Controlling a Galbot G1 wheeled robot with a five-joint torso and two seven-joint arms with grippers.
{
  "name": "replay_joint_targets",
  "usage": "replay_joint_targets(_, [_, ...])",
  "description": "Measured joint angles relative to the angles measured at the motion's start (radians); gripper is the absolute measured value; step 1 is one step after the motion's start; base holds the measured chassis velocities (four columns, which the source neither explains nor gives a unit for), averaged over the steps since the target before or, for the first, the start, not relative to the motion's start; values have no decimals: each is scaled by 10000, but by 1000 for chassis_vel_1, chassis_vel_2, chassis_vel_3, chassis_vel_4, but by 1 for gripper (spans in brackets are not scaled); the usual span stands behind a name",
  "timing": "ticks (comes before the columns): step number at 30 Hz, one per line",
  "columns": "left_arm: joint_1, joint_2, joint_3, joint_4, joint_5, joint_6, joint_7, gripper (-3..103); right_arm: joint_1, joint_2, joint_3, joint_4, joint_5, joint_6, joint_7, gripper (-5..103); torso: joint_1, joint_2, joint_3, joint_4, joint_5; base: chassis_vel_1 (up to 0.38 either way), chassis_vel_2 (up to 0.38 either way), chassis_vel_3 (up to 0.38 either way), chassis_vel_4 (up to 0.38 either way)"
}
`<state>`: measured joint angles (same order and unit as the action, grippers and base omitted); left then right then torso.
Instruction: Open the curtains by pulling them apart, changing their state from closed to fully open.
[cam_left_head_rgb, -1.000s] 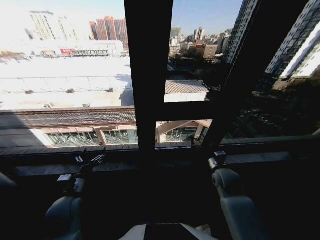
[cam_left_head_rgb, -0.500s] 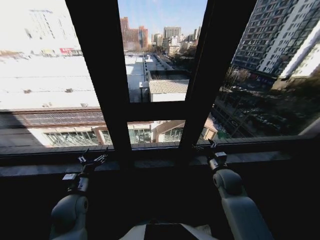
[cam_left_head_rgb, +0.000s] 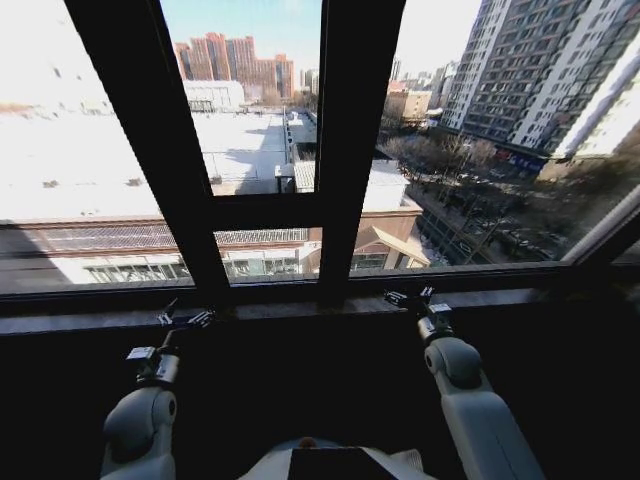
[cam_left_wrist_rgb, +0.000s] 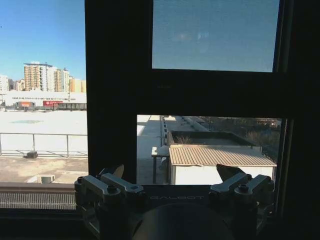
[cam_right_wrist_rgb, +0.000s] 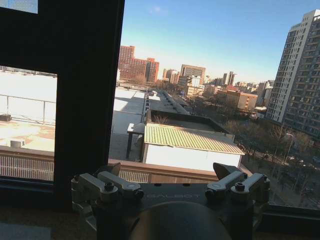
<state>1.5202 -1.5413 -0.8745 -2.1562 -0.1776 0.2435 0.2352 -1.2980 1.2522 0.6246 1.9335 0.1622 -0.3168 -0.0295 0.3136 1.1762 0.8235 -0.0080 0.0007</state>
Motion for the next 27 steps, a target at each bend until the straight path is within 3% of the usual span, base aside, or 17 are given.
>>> replay_joint_targets(27, [210, 6, -105, 298, -49, -532, 298, 100, -61, 165, -5, 164, -33, 4, 23, 100, 0, 0, 0, 2, 1, 138, -355, -138, 356])
